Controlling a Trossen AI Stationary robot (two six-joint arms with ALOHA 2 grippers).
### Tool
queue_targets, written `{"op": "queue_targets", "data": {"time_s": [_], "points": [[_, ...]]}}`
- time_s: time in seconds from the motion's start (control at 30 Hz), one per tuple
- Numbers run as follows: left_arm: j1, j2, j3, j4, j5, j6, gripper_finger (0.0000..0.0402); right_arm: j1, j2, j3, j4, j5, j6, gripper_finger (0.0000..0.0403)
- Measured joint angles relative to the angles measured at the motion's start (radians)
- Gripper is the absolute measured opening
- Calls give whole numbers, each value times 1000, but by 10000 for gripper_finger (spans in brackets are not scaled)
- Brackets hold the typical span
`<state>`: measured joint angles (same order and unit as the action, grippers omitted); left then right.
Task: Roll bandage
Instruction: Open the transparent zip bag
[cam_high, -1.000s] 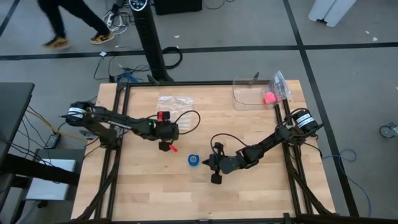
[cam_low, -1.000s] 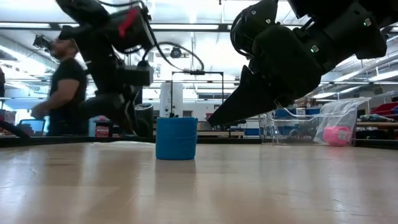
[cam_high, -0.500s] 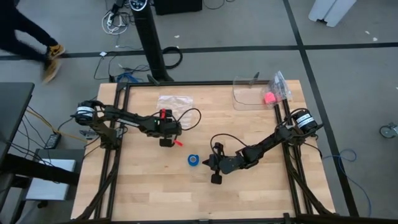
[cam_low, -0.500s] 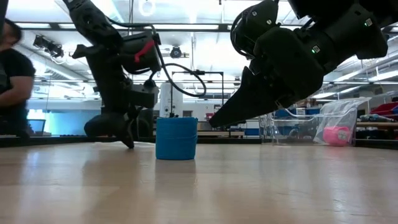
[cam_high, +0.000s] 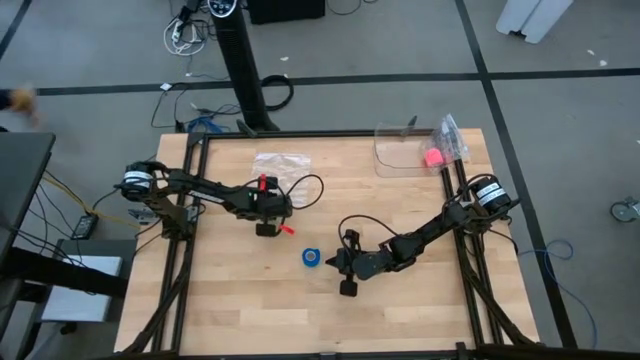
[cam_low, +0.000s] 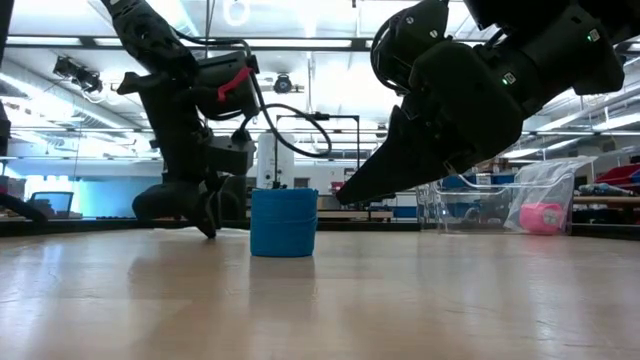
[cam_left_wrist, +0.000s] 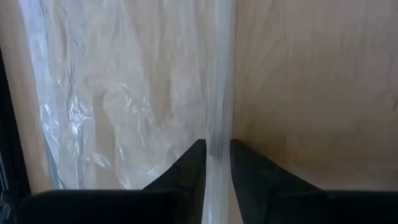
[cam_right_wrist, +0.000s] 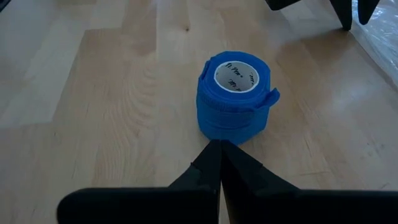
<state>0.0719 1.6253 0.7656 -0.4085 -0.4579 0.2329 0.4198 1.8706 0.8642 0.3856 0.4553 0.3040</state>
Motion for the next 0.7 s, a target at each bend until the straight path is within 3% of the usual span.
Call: {"op": "queue_targets", "data": {"time_s": [0.7], "points": [[0, 2, 48, -31, -18, -27, 81, 4, 0, 0, -1, -5, 7, 11]]}}
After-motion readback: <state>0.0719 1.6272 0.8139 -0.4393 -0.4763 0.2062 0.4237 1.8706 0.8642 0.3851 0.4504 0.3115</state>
